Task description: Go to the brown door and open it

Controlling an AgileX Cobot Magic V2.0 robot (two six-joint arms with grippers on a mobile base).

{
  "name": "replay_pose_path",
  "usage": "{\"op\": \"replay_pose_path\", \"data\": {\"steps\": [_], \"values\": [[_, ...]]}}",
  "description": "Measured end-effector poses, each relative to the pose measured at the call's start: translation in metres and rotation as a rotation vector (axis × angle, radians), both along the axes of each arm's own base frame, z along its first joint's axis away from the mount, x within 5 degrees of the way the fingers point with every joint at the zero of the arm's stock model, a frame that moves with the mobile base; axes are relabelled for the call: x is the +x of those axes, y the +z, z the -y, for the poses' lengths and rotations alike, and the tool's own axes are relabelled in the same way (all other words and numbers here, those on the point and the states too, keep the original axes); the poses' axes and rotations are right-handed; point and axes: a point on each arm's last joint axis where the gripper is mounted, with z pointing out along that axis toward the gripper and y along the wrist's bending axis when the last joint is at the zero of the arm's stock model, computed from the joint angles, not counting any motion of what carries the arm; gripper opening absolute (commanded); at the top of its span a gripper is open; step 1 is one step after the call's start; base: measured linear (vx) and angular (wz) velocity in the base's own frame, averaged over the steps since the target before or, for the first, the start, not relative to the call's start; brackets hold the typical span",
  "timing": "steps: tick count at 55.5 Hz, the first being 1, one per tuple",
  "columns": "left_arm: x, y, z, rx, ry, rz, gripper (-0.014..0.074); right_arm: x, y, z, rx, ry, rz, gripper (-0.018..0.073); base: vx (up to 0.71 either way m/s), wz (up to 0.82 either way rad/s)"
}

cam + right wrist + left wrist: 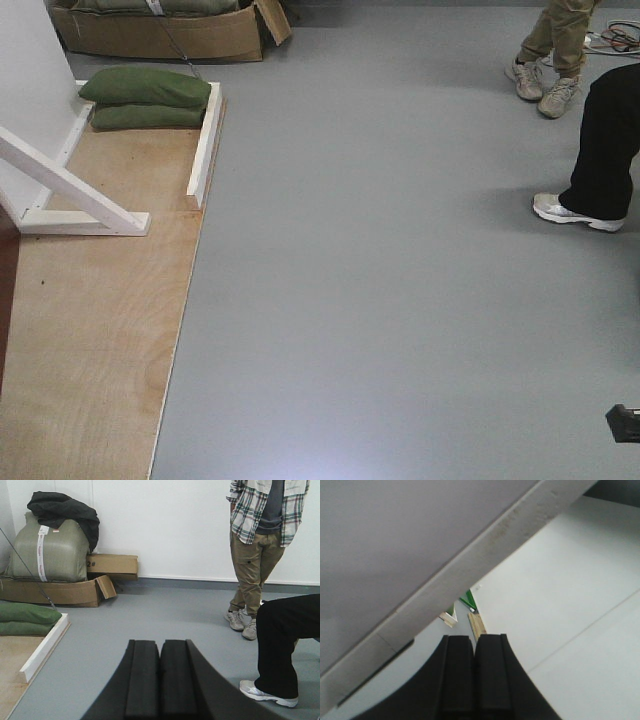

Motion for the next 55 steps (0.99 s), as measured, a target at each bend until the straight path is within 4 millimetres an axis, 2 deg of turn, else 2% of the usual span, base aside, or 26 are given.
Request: {"op": "replay_pose_path", "data": {"steps": [8,22,40,55], "values": [[0.018,-0.003,0.002,0.000,-0.115,-0.028,-0.0004,0.000,0.000,0.000,0.000,0.000,0.000,0.0000,0.00,0.00],[0.026,0.002,0.009,0.015,-0.191,-0.043,-0.0004,0.000,0.000,0.000,0.000,0.000,0.000,0.0000,0.00,0.00],[0.030,0.034,0.042,0.098,-0.309,-0.062,-0.0004,0.000,0.000,0.000,0.000,0.000,0.000,0.0000,0.00,0.00],[0.048,0.037,0.063,0.112,-0.569,-0.118,-0.0004,0.000,0.000,0.000,0.000,0.000,0.000,0.0000,0.00,0.00]]}}
